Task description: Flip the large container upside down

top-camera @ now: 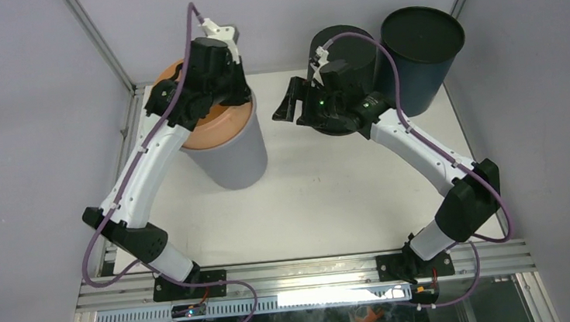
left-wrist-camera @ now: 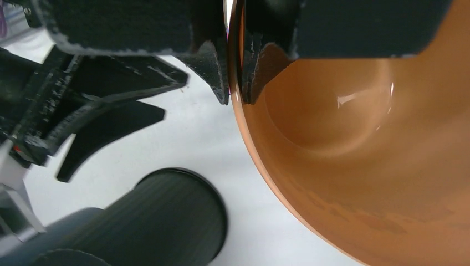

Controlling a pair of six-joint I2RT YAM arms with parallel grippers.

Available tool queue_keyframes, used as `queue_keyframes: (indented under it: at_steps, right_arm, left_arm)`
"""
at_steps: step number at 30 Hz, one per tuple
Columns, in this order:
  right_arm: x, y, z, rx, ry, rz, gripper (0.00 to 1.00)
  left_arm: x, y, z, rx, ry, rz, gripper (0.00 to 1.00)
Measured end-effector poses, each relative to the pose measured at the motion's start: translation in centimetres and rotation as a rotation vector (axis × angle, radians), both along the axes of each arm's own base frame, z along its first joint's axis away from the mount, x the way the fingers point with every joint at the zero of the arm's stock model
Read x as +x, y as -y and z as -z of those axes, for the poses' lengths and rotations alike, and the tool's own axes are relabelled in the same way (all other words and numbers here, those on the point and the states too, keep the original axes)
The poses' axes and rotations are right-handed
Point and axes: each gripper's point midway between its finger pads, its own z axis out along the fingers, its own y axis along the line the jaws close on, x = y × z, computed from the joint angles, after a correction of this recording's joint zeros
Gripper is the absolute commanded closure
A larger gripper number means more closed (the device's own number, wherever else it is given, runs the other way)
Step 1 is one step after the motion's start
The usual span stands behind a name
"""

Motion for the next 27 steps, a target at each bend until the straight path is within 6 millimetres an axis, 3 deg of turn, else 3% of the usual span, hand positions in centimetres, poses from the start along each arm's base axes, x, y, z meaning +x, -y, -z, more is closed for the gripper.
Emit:
queue_keyframes:
  at_steps: [3, 7, 10, 17, 23, 27]
  right_arm:
    - [0.5, -0.7, -0.6, 0.074, -0.019, 0.042, 0.21]
    - [0.5, -1.0, 0.1, 0.153, -0.071, 0.095, 0.28]
    - [0.3, -1.3, 0.3, 0.217, -0.107, 0.121, 0.31]
    - [0.1, -3.0, -1.8, 0.430, -0.106, 0.093, 0.31]
    - [0.1, -4.1, -3.7, 0.540, -0.113, 0.055, 0.39]
    - [0.0, -4.7, -3.8, 0.573, -0.137, 0.033, 0.47]
  left_arm:
    - [0.1, 2.8, 0.3, -0.008, -0.001, 0.065, 1.00]
    - [-0.2, 4.3, 0.6, -0.003, -0.004, 0.100, 1.00]
    - [-0.3, 4.5, 0.5, -0.003, 0.000, 0.109, 1.00]
    - [-0.3, 4.6, 0.4, -0.001, 0.005, 0.114, 1.00]
    - [-0.4, 4.6, 0.4, -0.002, 0.004, 0.121, 1.00]
    - [-0.6, 5.0, 0.3, -0.010, 0.001, 0.140, 1.00]
